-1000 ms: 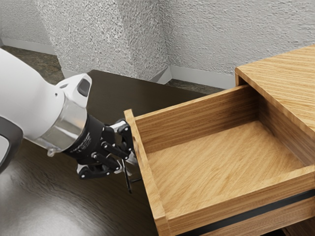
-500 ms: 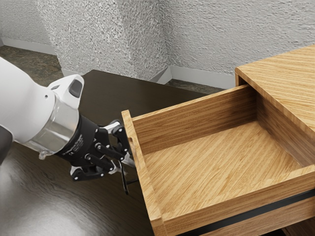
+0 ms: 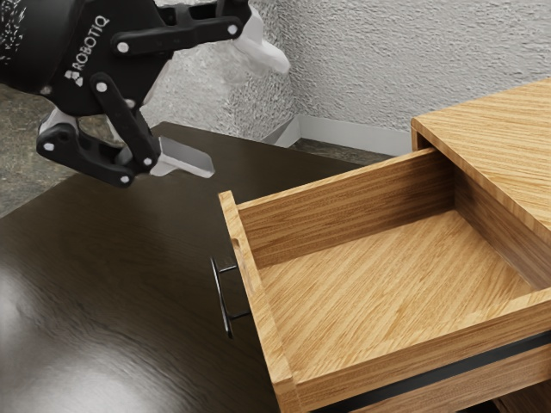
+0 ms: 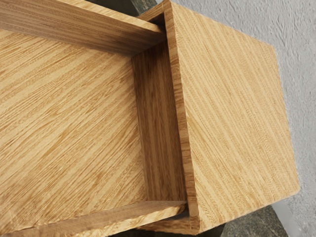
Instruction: Pull the drawer handle with one arm to open the drawer
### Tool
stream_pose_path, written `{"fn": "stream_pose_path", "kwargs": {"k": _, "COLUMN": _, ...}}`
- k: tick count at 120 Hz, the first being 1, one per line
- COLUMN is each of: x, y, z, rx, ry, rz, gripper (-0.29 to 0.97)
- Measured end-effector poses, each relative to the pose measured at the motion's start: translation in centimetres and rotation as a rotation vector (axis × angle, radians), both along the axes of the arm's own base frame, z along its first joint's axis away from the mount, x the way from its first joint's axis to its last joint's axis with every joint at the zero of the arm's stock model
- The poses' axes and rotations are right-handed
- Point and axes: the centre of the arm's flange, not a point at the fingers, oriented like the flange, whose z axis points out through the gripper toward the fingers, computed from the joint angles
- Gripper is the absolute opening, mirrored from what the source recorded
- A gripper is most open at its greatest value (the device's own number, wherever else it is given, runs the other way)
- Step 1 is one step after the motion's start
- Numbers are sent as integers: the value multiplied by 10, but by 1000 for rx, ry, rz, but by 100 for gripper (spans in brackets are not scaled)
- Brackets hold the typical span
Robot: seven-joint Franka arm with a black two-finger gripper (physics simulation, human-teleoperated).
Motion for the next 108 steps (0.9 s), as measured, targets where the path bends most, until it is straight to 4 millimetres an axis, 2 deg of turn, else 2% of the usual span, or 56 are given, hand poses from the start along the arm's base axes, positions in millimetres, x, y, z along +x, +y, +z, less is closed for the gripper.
{"fn": "stream_pose_path", "kwargs": {"k": 3, "x": 8, "y": -22, "z": 13, "rx": -3, "ry": 15, "rz": -56, "gripper": 62}}
{"fn": "stream_pose_path", "kwargs": {"k": 7, "x": 19, "y": -49, "z": 19, "rx": -2, "ry": 45, "rz": -123, "gripper": 63}}
{"fn": "stream_pose_path", "kwargs": {"k": 16, "x": 38, "y": -115, "z": 8, "rx": 33, "ry": 121, "rz": -268, "gripper": 65}}
{"fn": "stream_pose_path", "kwargs": {"k": 23, "x": 47, "y": -156, "z": -20, "rx": 94, "ry": 183, "rz": -312, "gripper": 66}}
{"fn": "stream_pose_path", "kwargs": {"k": 35, "x": 62, "y": -204, "z": -113, "rx": 250, "ry": 346, "rz": -330, "gripper": 67}}
{"fn": "stream_pose_path", "kwargs": {"k": 39, "x": 66, "y": -215, "z": -137, "rx": 291, "ry": 388, "rz": -331, "gripper": 67}}
{"fn": "stream_pose_path", "kwargs": {"k": 51, "x": 65, "y": -235, "z": -189, "rx": 377, "ry": 474, "rz": -337, "gripper": 67}}
{"fn": "stream_pose_path", "kwargs": {"k": 62, "x": 67, "y": -232, "z": -217, "rx": 401, "ry": 548, "rz": -327, "gripper": 68}}
{"fn": "stream_pose_path", "kwargs": {"k": 74, "x": 62, "y": -228, "z": -219, "rx": 406, "ry": 578, "rz": -323, "gripper": 68}}
{"fn": "stream_pose_path", "kwargs": {"k": 96, "x": 34, "y": -245, "z": -217, "rx": 428, "ry": 586, "rz": -372, "gripper": 68}}
{"fn": "stream_pose_path", "kwargs": {"k": 108, "x": 34, "y": -244, "z": -218, "rx": 431, "ry": 594, "rz": -367, "gripper": 68}}
